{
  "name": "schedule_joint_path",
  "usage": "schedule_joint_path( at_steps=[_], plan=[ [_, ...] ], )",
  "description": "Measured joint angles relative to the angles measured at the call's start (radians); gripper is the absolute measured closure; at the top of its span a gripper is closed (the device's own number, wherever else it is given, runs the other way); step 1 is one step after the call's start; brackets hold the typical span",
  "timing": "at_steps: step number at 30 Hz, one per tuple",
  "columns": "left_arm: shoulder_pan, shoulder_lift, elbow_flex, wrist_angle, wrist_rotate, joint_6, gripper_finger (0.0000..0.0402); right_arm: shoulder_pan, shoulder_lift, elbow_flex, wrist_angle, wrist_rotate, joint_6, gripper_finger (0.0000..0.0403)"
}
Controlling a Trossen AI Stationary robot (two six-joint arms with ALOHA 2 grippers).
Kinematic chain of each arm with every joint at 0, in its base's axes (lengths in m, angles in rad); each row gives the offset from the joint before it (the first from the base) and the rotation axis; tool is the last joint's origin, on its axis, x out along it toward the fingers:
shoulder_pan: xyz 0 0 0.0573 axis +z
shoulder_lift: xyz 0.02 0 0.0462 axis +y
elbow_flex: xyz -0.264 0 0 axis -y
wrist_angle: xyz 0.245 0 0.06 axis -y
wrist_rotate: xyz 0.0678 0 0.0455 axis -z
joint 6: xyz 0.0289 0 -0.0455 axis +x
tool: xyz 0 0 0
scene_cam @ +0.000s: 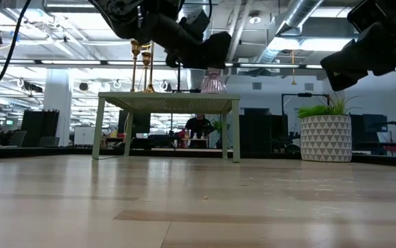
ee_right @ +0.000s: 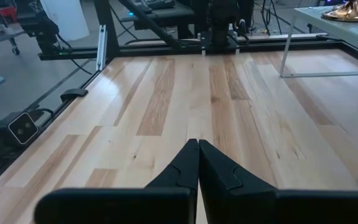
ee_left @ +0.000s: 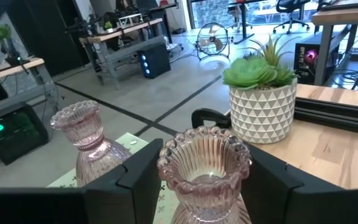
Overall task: Pick & Place candle stick holders
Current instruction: Put the purple glass candle holder on the shelf aligned with the other purple glass candle holder
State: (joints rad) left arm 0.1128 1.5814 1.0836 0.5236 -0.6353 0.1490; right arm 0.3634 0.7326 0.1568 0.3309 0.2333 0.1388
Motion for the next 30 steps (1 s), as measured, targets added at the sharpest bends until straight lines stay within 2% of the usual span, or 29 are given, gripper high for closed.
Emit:
schedule_joint_path(
  at_steps=[11, 30],
  plan=[
    [0.033, 0.000, 0.000, 0.000, 0.000, 0.000, 0.0216, 0.003, 0.000, 0.000, 0.000, 0.000, 0.012, 0.0403],
    [0.037, -0.009, 0.000, -0.003, 0.031, 0.035, 0.0180, 0.003, 0.000, 0.000, 0.000, 0.000, 0.012, 0.0403]
  ],
)
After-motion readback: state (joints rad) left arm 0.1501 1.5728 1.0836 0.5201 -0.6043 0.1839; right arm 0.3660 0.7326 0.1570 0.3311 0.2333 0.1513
